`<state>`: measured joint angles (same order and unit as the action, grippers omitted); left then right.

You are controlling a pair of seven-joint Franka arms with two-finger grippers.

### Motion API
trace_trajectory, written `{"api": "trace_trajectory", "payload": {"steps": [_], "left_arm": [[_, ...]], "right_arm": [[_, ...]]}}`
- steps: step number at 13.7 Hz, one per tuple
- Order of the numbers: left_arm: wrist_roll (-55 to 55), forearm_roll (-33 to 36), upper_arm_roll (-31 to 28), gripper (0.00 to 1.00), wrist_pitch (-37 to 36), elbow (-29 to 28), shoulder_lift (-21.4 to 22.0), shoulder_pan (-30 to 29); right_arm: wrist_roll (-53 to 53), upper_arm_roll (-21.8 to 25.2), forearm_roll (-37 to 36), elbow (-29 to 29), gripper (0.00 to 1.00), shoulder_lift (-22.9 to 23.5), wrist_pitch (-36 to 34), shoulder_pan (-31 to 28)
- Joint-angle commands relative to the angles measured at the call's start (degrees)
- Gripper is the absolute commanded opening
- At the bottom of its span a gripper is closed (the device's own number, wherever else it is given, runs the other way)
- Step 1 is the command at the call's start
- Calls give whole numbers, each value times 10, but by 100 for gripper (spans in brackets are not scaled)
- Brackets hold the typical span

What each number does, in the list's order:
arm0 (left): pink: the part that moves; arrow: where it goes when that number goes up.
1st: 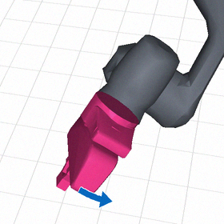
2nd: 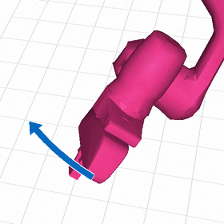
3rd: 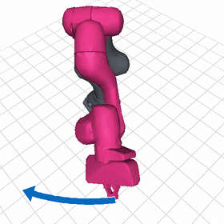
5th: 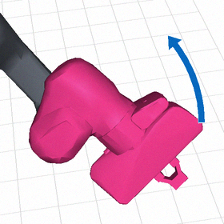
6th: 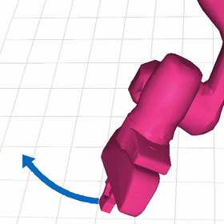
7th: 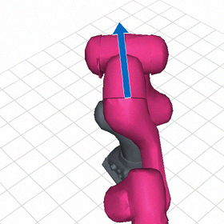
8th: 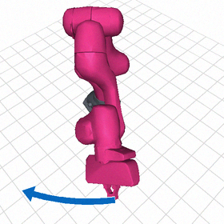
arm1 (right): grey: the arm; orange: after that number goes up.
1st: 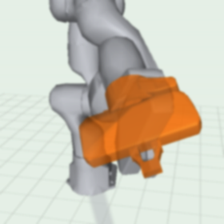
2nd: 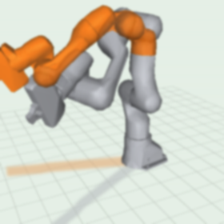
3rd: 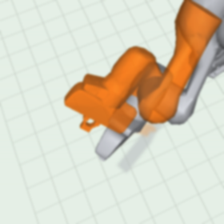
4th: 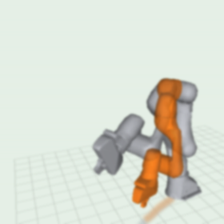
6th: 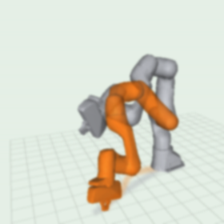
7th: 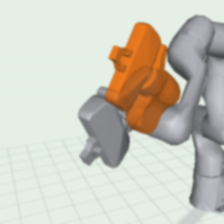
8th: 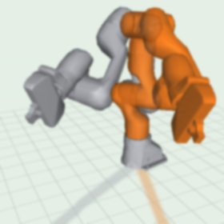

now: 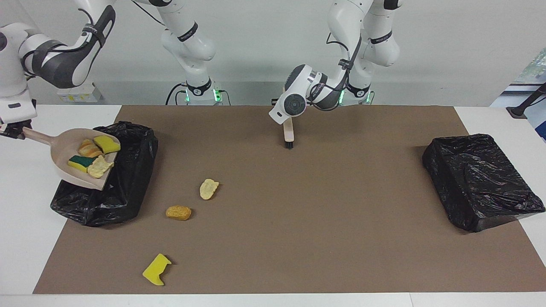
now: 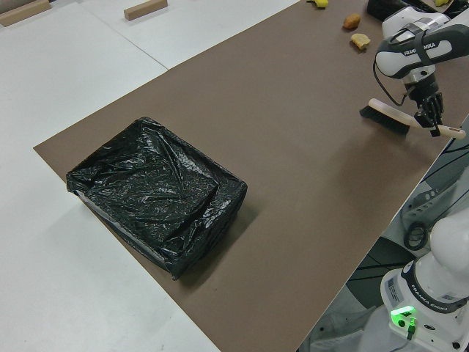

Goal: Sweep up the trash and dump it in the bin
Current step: 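Tip the dustpan into the black bag with the right gripper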

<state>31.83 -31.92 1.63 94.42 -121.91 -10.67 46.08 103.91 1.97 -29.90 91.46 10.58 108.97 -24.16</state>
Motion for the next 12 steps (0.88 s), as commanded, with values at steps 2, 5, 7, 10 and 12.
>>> {"api": "trace_trajectory", "payload": {"steps": [2,5,7,10,12], "left_arm": [[-5,-8,-8,100,2,-17,39,-10],[-4,-1,-8,100,-5,-7,79,-54],[-11,35,-9,100,-5,16,86,-91],[-41,176,-10,100,9,44,80,-121],[-105,207,-9,100,51,46,78,-173]], "right_arm": [[-56,-10,-102,-18,0,8,-69,23],[-56,-11,-169,-23,0,8,-119,68],[-58,-8,-215,-23,0,8,-123,98],[-51,-8,-269,-24,0,2,-119,100],[-48,-10,-263,-37,0,-6,-115,94]]}}
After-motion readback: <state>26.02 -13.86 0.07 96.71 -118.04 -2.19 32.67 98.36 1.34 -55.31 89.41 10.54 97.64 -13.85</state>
